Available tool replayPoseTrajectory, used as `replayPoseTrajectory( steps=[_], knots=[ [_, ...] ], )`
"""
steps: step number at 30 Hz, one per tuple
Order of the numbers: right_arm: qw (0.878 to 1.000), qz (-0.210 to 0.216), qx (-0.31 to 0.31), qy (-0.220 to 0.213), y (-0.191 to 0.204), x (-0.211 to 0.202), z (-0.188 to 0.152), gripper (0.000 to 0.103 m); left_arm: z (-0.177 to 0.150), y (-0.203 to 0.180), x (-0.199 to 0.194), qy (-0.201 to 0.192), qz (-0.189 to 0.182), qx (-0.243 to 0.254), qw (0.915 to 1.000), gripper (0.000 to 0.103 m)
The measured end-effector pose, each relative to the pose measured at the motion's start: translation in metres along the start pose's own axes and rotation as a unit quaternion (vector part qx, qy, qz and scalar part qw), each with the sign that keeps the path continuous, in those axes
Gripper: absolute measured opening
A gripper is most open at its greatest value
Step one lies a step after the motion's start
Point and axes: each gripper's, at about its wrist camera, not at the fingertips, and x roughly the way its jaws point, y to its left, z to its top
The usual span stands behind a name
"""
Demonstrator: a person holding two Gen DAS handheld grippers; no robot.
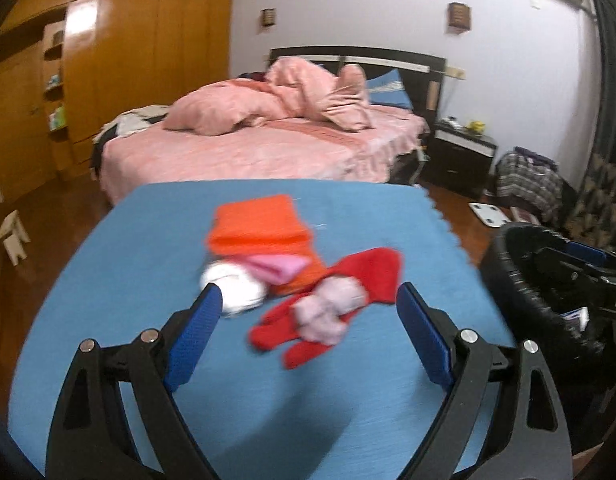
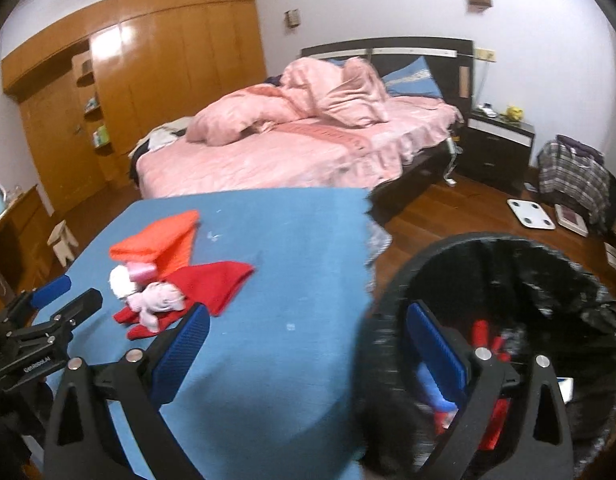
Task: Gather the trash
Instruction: 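Move both tools back over the table toward the pink knotted sock, then close the right tool on the pink knotted sock and lift it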
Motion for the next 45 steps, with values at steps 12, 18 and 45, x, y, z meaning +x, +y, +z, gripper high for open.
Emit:
replayPoseTrajectory(
  steps=[12,18,45],
  knots=[
    [0.997,0.060,-0.023,0.041,0.074,0.053,-0.011,0.081,-0.021,0.066,0.004,0.020,0.050,-0.017,0.9984,0.086],
    [0.993,0.090,-0.044,0.065,0.109,0.076,-0.018,0.059,-0.027,0.079,0.004,0.024,0.058,-0.034,0.9974,0.086],
    [0.986,0.118,-0.063,0.096,0.139,0.112,-0.007,0.038,-0.030,0.088,0.016,0.037,0.056,-0.055,0.9963,0.086]
  ],
)
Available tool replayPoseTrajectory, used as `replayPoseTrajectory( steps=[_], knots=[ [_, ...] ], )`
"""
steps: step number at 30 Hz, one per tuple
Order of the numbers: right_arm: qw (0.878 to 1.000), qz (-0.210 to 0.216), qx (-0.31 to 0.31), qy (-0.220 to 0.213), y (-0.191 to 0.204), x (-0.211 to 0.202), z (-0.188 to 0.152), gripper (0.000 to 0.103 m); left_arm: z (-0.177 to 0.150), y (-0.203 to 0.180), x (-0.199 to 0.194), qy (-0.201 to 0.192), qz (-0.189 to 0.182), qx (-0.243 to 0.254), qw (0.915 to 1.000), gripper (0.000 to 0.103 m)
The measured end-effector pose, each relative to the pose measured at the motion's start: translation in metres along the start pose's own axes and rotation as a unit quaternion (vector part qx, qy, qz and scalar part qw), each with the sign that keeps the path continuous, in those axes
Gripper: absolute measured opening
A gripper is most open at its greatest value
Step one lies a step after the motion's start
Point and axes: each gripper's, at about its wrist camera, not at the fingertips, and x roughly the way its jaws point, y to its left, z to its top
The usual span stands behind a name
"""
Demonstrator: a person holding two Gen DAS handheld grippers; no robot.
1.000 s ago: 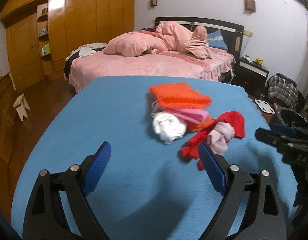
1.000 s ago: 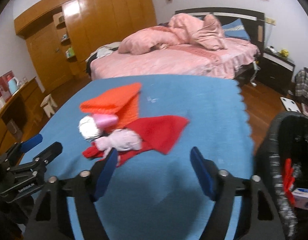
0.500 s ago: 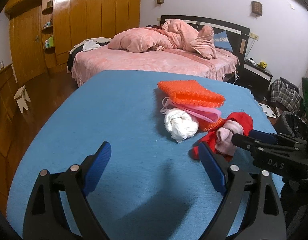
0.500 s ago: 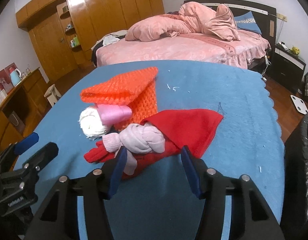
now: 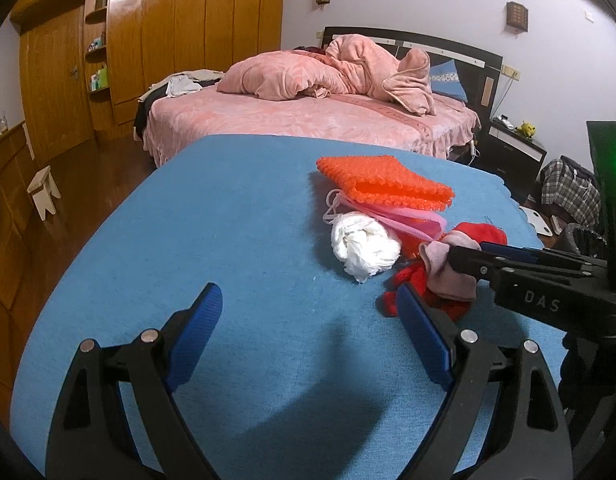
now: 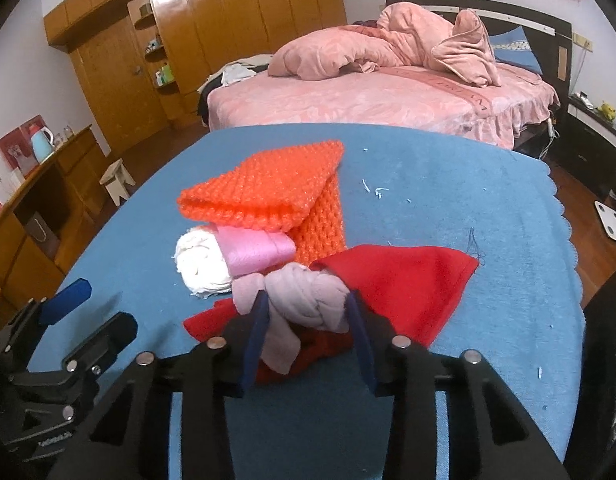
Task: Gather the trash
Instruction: 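Close the right tool on the pink knotted sock and lift it, then grasp the red glove with the left tool while the right tool holds the pink sock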
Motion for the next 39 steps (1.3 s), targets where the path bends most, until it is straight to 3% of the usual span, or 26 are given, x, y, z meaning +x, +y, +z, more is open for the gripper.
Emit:
replayPoseTrajectory(
  steps=[12,21,30,34,39],
  knots=[
    [1.000,0.018,0.007,-0.021,-0.010,-0.045,-0.008,0.035,-0.002,-0.008,-0.004,-0.012,-0.008,-0.002,0.9999,0.086],
    [0.999,-0.028,0.022,-0.007,-0.045,-0.058,-0.025,0.035,0.001,-0.045,0.004,-0.005,-0.048,0.022,0.9986,0.086],
    [0.997,-0.055,0.045,-0.009,-0.075,-0.065,-0.035,0.035,0.008,-0.083,0.039,0.039,-0.079,0.037,0.9954,0.082],
    [0.997,-0.057,0.050,-0.008,-0.081,-0.065,-0.039,0.035,0.007,-0.089,0.053,0.063,-0.093,0.037,0.9930,0.072],
    [0.997,-0.057,0.056,-0.006,-0.085,-0.064,-0.041,0.035,0.005,-0.098,0.065,0.093,-0.113,0.057,0.9876,0.035]
  ],
)
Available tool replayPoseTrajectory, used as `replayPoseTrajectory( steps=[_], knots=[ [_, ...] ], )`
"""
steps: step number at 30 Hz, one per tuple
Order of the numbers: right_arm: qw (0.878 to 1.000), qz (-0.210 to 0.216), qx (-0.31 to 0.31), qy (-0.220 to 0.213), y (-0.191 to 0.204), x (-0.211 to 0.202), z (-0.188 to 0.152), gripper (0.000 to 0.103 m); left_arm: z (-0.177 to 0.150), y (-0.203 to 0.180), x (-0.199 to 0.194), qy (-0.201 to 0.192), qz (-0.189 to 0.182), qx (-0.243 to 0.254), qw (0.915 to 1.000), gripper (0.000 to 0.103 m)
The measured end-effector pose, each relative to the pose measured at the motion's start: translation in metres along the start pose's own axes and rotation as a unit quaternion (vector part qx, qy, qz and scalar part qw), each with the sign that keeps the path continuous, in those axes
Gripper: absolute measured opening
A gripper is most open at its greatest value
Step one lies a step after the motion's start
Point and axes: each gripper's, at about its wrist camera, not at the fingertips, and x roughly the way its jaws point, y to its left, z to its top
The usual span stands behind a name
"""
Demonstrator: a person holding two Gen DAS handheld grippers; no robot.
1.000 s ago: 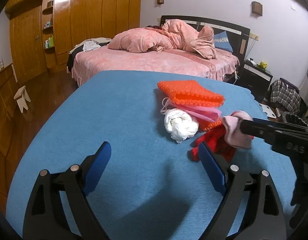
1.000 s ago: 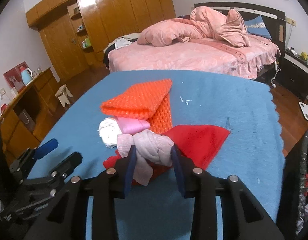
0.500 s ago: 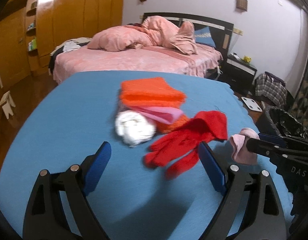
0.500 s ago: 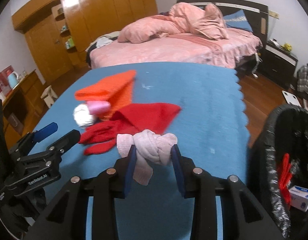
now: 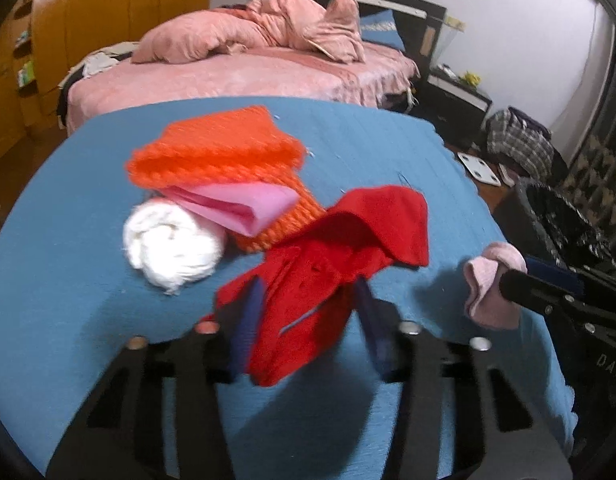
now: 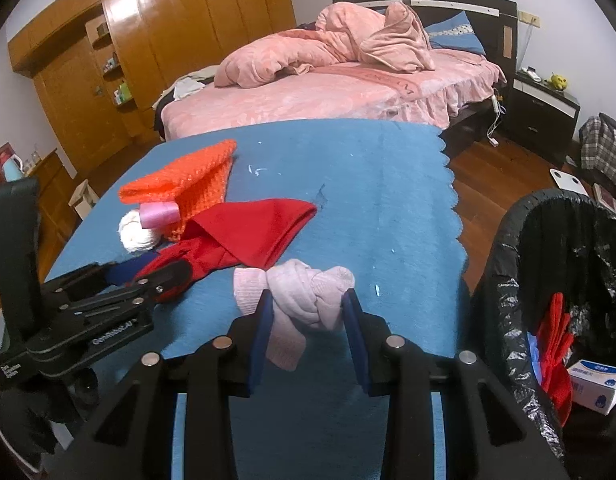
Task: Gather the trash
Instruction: 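Grasp the red glove with the left tool while the right tool holds the pink sock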
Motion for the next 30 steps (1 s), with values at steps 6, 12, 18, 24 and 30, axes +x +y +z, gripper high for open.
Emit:
replayPoseTrajectory(
  steps=[6,12,18,24,30],
  knots=[
    [1.000,-0.001,0.004,-0.003,-0.001,-0.003,0.002,0.035,-0.004,-0.009,-0.010,-0.015,-0.007,0.014,0.9998,0.006],
    [1.000,-0.003,0.008,-0.011,-0.005,-0.010,0.004,0.035,-0.019,-0.013,-0.035,-0.018,-0.026,0.012,0.9994,0.005],
    [1.000,-0.011,0.017,-0.012,-0.012,-0.012,0.005,0.035,-0.017,-0.018,-0.044,-0.028,-0.017,0.021,0.9992,0.029],
    [0.999,-0.015,0.023,-0.016,-0.019,-0.015,0.006,0.035,0.007,-0.022,-0.027,-0.040,0.002,0.026,0.9989,0.067],
    [0.999,-0.018,0.027,-0.020,-0.024,-0.018,0.008,0.035,0.018,-0.024,0.001,-0.019,0.010,0.021,0.9996,0.074]
  ],
)
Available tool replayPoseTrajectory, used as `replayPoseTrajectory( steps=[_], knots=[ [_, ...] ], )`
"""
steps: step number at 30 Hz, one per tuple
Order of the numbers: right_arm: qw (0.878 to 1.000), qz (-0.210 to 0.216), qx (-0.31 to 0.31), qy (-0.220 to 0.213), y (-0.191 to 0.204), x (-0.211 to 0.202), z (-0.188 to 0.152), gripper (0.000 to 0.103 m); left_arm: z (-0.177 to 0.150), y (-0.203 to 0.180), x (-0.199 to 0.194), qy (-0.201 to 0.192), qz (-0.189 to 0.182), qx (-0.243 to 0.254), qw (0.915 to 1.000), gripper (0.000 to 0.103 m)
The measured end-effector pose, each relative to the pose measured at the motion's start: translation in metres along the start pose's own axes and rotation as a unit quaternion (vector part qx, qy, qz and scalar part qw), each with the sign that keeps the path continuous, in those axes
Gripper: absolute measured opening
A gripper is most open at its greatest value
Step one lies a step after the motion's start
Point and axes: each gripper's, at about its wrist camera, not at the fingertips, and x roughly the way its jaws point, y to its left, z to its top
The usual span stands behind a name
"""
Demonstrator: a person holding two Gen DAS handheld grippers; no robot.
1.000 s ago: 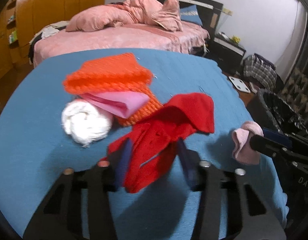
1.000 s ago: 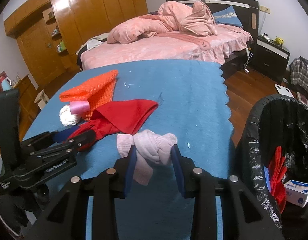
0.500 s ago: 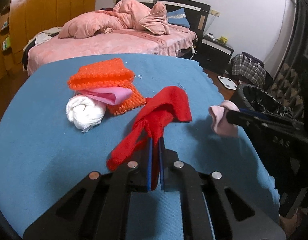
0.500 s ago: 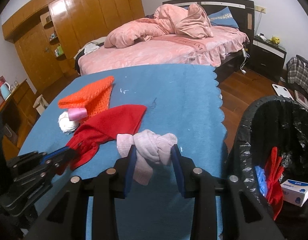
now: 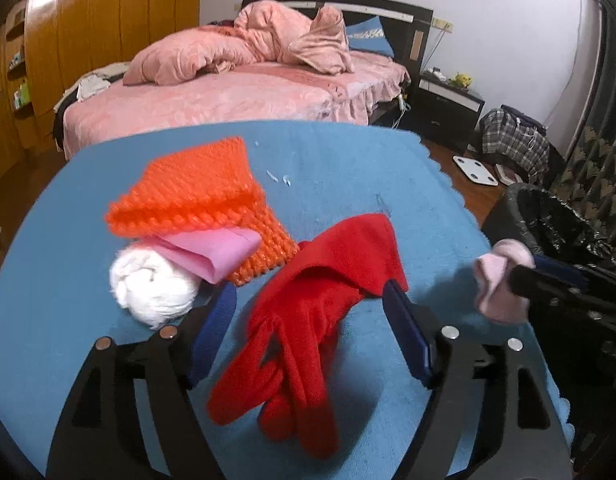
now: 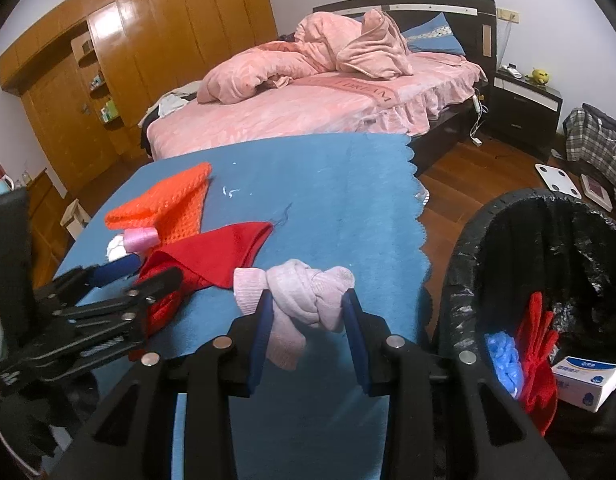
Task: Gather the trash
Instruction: 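Grasp the red glove with the left tool while the right tool holds the pink sock, then carry the glove and sock over the bin and open both tools to release them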
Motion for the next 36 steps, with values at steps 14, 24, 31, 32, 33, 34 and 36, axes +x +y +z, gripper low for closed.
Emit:
replayPoseTrajectory(
  steps=[14,24,31,32,33,34,36],
  knots=[
    [1.000,-0.001,0.003,-0.007,-0.005,-0.005,0.004,0.035,-0.009,-0.006,0.011,0.019,-0.040,-0.005,0.9990,0.010],
    [0.999,0.006,0.001,-0.039,-0.005,-0.036,0.019,0.035,0.008,-0.014,-0.047,-0.047,-0.054,-0.021,0.9972,0.010],
    [0.998,0.006,-0.003,-0.062,-0.009,-0.064,0.025,0.035,0.021,-0.029,-0.080,-0.076,-0.058,-0.017,0.9953,0.010],
    [0.998,0.005,-0.003,-0.065,-0.010,-0.068,0.026,0.035,0.022,-0.031,-0.083,-0.079,-0.060,-0.017,0.9949,0.010],
    [0.998,0.003,-0.003,-0.068,-0.012,-0.072,0.026,0.035,0.024,-0.035,-0.087,-0.083,-0.062,-0.015,0.9946,0.010],
    [0.997,0.003,-0.002,-0.071,-0.014,-0.076,0.026,0.035,0.025,-0.038,-0.091,-0.085,-0.064,-0.011,0.9942,0.010],
    [0.997,-0.001,0.001,-0.080,-0.020,-0.087,0.026,0.035,0.028,-0.046,-0.095,-0.090,-0.068,-0.005,0.9936,0.010]
  ],
)
